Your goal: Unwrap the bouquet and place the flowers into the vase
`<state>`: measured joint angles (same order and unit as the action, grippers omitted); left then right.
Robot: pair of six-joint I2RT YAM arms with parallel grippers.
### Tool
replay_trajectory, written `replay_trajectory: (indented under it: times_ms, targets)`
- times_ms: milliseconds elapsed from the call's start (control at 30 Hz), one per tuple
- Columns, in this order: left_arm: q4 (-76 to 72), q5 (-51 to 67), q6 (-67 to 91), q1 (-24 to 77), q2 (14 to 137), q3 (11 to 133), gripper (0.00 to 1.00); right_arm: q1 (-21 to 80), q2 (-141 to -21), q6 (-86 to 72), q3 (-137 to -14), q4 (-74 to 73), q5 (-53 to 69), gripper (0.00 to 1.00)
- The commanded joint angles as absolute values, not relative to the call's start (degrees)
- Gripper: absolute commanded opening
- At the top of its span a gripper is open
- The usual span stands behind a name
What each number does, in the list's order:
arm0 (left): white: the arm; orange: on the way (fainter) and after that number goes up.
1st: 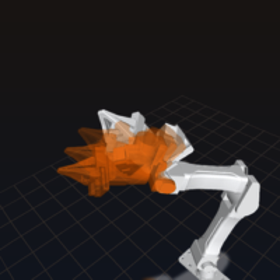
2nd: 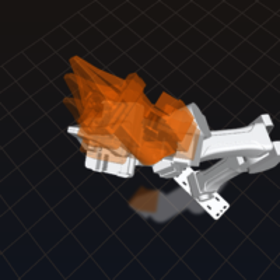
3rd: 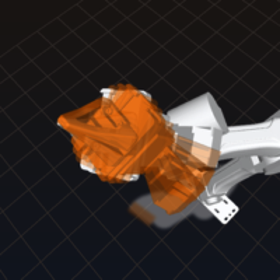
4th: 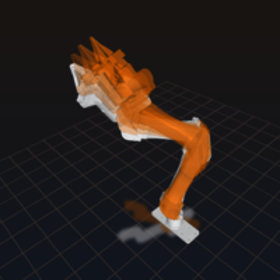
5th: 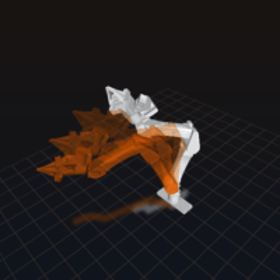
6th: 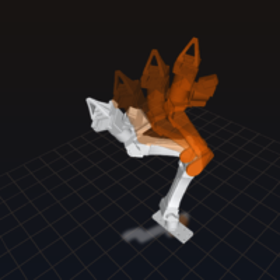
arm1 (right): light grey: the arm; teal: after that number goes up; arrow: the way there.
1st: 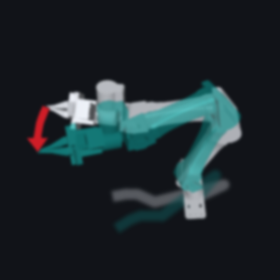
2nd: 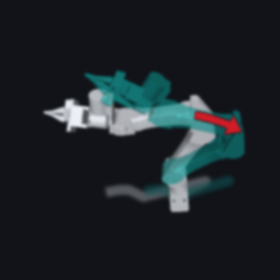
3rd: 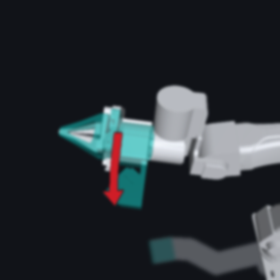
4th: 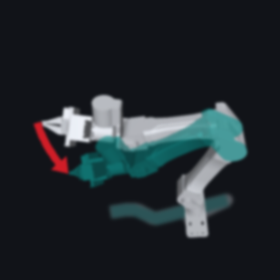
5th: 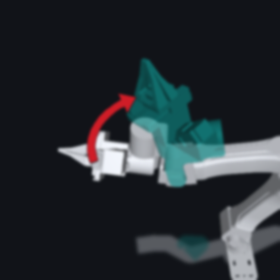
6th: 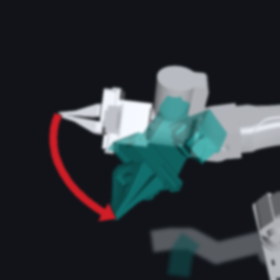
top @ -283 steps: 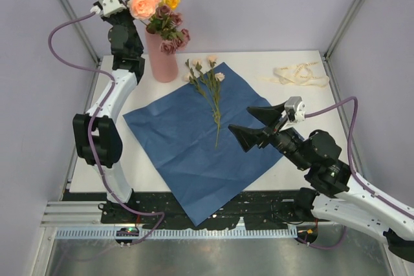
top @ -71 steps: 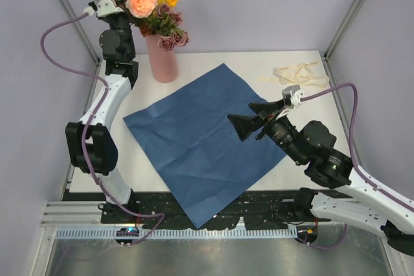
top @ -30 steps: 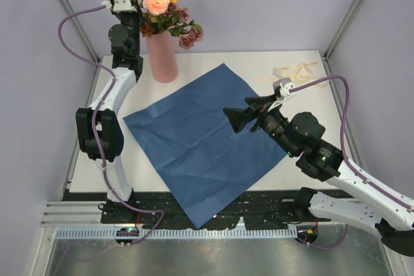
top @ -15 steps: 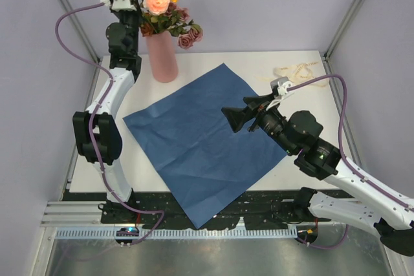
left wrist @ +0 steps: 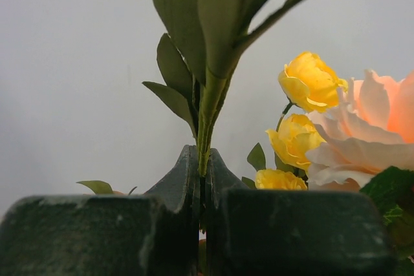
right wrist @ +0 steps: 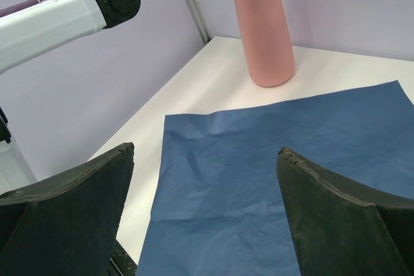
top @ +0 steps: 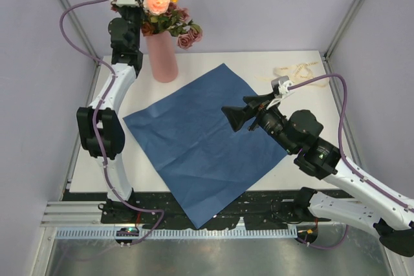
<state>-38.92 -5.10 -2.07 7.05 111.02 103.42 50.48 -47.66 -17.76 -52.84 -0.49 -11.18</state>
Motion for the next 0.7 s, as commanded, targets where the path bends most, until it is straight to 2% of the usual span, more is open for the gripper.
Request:
replay_trajectory:
  times_ms: [0, 567, 667]
  targets:
    - [-39.4, -4.5, -2.9, 6.7, 112.1, 106.7, 0.00, 49.9, -47.5, -18.3, -53.9, 2.6, -10.4, 0.95]
    - [-38.6, -2.0, 3.5, 6.2, 112.6, 100.4, 0.00, 47.9, -47.6, -21.1, -53.5, 3.1, -6.2, 0.95]
    - [-35.4, 2.4, 5.3, 5.8, 112.6, 100.3, 0.05, 47.8, -47.1, -21.6, -53.6, 3.2, -6.0, 0.95]
